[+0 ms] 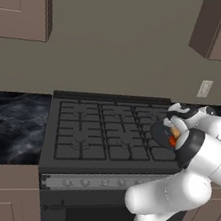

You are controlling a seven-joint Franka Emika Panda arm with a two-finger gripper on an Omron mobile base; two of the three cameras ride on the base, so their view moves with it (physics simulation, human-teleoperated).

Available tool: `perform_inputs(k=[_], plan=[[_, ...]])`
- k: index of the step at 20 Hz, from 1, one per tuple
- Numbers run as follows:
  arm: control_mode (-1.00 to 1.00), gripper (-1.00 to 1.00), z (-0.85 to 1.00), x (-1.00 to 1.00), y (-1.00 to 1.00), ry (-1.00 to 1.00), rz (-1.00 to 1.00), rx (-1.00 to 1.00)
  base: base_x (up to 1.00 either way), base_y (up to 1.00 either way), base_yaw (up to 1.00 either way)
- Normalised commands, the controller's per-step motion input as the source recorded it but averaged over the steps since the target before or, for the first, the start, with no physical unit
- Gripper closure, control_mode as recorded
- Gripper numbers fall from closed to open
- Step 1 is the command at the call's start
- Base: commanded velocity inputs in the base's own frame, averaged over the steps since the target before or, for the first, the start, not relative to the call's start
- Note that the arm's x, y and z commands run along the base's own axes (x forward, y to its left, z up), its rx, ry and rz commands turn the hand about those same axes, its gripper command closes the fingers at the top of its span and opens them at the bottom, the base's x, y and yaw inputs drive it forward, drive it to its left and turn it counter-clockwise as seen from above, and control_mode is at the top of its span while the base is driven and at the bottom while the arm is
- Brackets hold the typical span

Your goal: Place the pan on the front right burner on the stove. Then place the tomato and the onion in the pan and turn on the front right burner.

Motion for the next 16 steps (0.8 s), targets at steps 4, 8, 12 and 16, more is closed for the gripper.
perform_inputs(k=[4,8,12,16], plan=[[-1.00,1.00,-0.18,0.00,0.00,0.03,0.00,0.00,0.00,0.00,0.00],[-1.00,1.00,-0.01,0.00,0.00,0.01,0.00,0.00,0.00,0.00,0.00],[-1.00,-1.00,0.00,0.00,0.00,0.02,0.00,0.00,0.00,0.00,0.00],[-1.00,-1.00,0.00,0.00,0.00,0.03,0.00,0.00,0.00,0.00,0.00]])
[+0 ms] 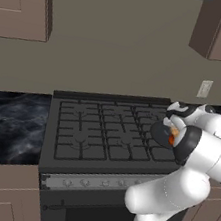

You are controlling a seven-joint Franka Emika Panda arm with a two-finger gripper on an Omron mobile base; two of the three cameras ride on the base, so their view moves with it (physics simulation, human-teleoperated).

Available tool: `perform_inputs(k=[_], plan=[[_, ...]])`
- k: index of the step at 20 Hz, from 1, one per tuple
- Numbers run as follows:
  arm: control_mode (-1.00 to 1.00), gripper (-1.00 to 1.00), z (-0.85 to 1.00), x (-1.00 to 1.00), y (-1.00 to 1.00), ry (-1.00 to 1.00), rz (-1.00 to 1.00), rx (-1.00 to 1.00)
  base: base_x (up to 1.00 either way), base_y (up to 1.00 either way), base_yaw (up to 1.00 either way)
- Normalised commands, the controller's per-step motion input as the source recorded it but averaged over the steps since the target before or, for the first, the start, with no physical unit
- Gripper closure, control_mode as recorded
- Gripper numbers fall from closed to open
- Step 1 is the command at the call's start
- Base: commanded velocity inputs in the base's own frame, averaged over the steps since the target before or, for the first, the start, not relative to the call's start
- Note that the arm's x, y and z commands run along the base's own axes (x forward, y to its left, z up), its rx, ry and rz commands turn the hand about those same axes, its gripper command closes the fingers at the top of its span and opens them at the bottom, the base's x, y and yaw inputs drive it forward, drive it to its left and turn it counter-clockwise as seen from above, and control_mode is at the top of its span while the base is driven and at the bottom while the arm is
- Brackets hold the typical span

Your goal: Place the pan on the front right burner on the stove. Then place the tomato and the onion in the pan and turn on the front right burner.

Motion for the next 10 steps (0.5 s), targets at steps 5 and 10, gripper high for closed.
perform_inputs(k=[5,10], plan=[[-1.00,-1.00,0.00,0.03,-0.03,0.04,0.00,0.03,0.00,0.00,0.00],[-1.00,-1.00,0.03,0.00,0.00,0.00,0.00,0.00,0.00,0.00,0.00]])
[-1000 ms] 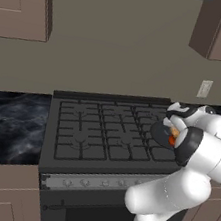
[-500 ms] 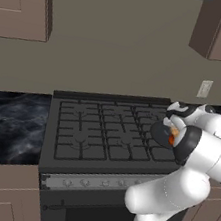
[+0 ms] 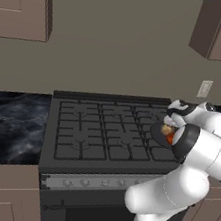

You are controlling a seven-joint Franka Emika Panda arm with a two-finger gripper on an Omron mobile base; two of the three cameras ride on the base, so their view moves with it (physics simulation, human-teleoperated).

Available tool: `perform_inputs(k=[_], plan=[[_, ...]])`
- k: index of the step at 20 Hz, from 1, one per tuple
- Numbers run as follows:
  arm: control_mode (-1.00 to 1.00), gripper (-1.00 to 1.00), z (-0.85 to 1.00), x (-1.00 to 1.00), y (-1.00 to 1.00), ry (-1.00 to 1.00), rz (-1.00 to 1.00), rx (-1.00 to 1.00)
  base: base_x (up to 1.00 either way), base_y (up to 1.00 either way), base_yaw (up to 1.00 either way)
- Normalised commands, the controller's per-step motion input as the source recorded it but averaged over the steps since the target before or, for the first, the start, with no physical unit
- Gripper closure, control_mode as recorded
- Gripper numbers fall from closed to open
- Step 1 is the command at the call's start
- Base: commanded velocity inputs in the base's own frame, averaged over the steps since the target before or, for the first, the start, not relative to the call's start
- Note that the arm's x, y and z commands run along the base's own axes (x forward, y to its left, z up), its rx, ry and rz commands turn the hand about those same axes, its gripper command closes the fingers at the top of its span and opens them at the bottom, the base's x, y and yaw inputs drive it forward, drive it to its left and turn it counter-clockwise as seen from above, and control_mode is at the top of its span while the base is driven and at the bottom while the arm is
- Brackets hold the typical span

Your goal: Place the pan on the front right burner on the stove. Then place the tomato and the onion in the pan and turn on the front right burner.

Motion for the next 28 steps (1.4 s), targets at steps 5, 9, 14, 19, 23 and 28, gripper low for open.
perform_inputs(k=[5,9,14,19,23,28], plan=[[-1.00,-1.00,0.16,-0.09,0.00,0.00,0.00,0.00,0.00,0.00,0.00],[-1.00,-1.00,0.18,-0.16,-0.01,0.00,0.00,0.00,0.00,0.00,0.00],[-1.00,-1.00,0.24,-0.34,-0.10,0.00,0.00,0.00,0.00,0.00,0.00],[-1.00,-1.00,0.04,-0.40,-0.18,-0.06,0.00,0.00,0.00,0.00,0.00],[-1.00,-1.00,0.00,-0.25,-0.03,-0.14,0.00,0.00,0.00,0.00,0.00],[-1.00,-1.00,0.00,-0.27,0.00,-0.22,0.00,0.00,0.00,0.00,0.00]])
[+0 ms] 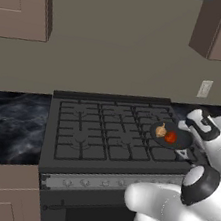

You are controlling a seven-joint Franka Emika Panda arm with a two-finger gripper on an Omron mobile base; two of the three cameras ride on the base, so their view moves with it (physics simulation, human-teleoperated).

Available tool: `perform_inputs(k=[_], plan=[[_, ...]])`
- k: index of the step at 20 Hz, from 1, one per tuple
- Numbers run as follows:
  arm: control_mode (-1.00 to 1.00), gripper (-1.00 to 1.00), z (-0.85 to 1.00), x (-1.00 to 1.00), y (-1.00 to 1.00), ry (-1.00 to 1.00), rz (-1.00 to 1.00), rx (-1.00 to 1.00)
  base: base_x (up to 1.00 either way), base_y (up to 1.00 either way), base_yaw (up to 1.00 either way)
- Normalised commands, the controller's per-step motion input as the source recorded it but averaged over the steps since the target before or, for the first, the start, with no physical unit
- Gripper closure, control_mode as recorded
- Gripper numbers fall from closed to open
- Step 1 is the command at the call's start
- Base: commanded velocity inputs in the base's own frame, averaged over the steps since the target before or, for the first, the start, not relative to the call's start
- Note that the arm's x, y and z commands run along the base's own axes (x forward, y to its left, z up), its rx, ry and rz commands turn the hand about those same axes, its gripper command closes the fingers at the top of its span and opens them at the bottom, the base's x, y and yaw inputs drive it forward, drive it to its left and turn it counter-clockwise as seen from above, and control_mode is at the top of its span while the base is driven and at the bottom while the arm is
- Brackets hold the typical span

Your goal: Place the pan on the front right burner on the stove. Then place the tomato and the onion in the pan and turn on the front right burner.

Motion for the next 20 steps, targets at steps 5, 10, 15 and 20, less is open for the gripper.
perform_inputs(k=[5,10,15,20], plan=[[-1.00,-1.00,0.00,-0.53,0.01,-0.27,0.01,0.00,0.00,0.00,0.00],[-1.00,-1.00,0.00,-0.44,0.00,-0.24,0.02,0.00,0.00,0.00,0.00],[-1.00,-1.00,0.00,-0.09,0.00,-0.11,0.00,0.00,0.00,0.00,0.00],[-1.00,-1.00,0.00,-0.11,0.00,0.00,0.00,0.00,0.00,0.00,0.00]])
